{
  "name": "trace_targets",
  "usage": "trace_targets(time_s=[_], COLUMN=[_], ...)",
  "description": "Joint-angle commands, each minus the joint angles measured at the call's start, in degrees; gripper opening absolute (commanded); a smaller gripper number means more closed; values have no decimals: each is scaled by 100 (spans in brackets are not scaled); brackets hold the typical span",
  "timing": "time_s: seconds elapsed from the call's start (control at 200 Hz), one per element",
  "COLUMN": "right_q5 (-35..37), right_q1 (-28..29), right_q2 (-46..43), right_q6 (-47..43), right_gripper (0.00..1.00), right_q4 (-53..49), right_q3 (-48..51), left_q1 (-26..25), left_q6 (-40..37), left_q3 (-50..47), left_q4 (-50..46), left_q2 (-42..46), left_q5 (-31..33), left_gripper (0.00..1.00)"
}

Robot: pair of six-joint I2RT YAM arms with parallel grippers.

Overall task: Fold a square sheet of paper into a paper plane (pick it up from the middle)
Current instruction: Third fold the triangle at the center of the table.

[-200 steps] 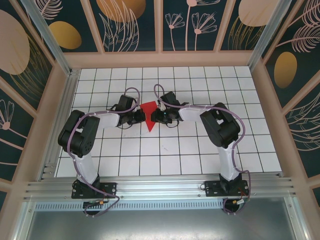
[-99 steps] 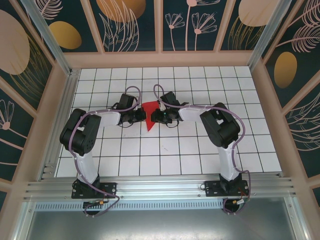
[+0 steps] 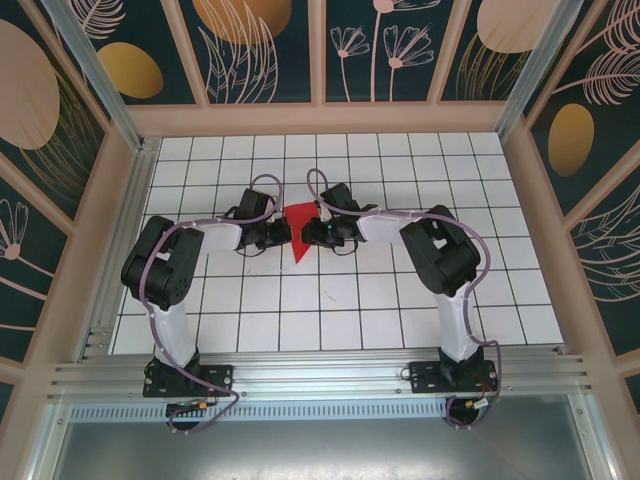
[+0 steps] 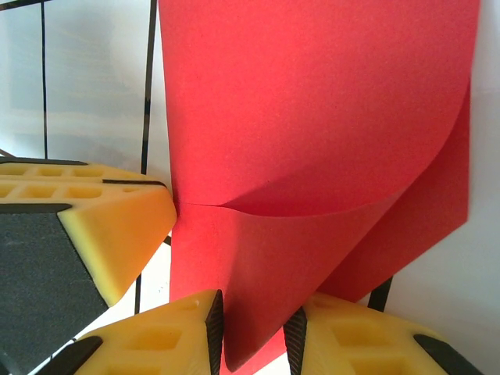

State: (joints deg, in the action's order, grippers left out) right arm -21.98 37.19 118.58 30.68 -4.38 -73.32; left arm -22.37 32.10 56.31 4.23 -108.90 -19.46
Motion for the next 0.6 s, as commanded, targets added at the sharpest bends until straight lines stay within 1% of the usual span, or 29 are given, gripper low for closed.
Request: trace_targets(time_s=[0.0,0.29,0.596], right_q5=[416,379,361], right_q1=[-30,-30,-40], right_q2=[280,332,336], right_q6=[-88,-73,-36], right_gripper=[32,32,32], right_q4=[-491,-491,-516], right_q3=[35,20,-18], left_q1=[40,40,31], left_q6=[-151,-239,-270], left_q3=[111,183,212], left_q4=[-115,-115,-213], left_q2=[-138,-183,-269], left_q5=[-18,-158,-55], left_gripper=[0,0,0])
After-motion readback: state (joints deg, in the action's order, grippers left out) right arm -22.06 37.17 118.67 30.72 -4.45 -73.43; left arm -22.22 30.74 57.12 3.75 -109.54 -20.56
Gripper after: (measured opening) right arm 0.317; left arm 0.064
